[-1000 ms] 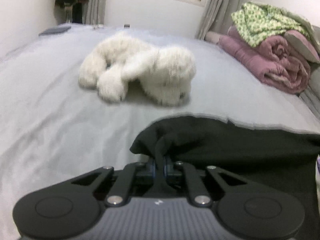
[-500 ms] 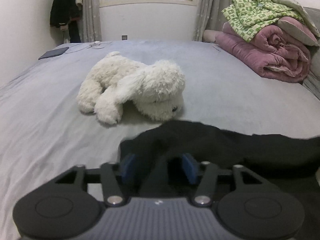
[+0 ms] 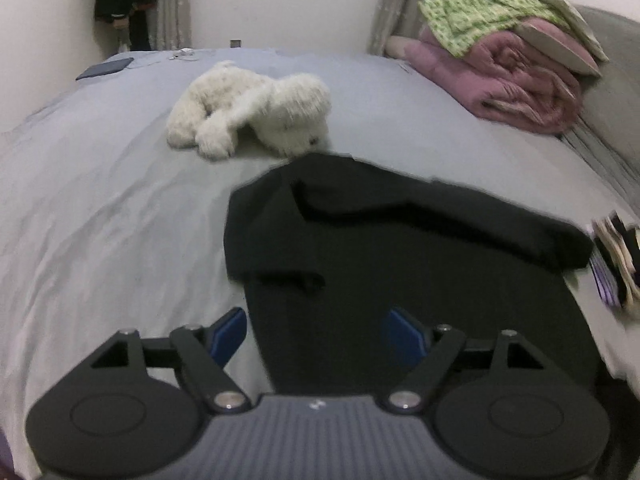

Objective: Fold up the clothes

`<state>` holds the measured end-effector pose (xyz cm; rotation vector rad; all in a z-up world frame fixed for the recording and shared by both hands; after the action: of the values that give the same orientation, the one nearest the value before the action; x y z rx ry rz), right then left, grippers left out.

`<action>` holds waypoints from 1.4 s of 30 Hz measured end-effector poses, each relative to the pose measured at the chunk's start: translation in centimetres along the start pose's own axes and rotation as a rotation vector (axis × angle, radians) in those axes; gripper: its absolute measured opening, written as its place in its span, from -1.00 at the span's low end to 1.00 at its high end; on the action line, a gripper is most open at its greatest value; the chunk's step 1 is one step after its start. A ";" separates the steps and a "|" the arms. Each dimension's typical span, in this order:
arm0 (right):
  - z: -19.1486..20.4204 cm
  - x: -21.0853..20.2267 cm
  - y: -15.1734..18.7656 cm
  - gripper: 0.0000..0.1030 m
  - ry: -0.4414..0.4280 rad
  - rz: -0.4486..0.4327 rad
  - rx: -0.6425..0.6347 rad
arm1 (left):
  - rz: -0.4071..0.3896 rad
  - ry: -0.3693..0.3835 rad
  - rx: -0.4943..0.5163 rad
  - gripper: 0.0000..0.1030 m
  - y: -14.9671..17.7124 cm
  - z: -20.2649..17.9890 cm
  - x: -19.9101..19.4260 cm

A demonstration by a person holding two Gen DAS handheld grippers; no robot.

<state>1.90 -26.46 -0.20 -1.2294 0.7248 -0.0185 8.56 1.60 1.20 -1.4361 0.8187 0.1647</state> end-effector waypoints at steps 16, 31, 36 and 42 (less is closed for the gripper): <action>-2.7 -4.6 10.3 0.13 -0.049 0.204 0.134 | 0.101 0.115 0.000 0.54 12.1 0.2 -6.3; -4.8 -7.8 12.9 -0.90 -0.146 0.291 0.210 | 0.129 0.222 -0.201 -0.91 13.5 3.7 -10.4; -6.1 -9.2 11.8 -0.93 -0.165 0.271 0.254 | 0.109 0.242 -0.228 -0.93 12.8 4.6 -12.0; -7.3 -11.3 9.9 -0.93 -0.185 0.269 0.252 | 0.089 0.293 -0.263 -0.93 11.9 5.5 -14.1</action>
<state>-14.24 -24.61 -4.15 -0.8741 0.6970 0.2171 -6.20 13.91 -0.60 -1.6966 1.1342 0.1342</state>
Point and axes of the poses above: each gripper's, at about its wrist camera, not at the fingertips, and x roughly the way its jaws point, z to its left, y to its underside, the point moved 3 cm from there along x, roughly the way its jaws point, and after that the axes turned 10 degrees about -z, right-handed, at the moved point
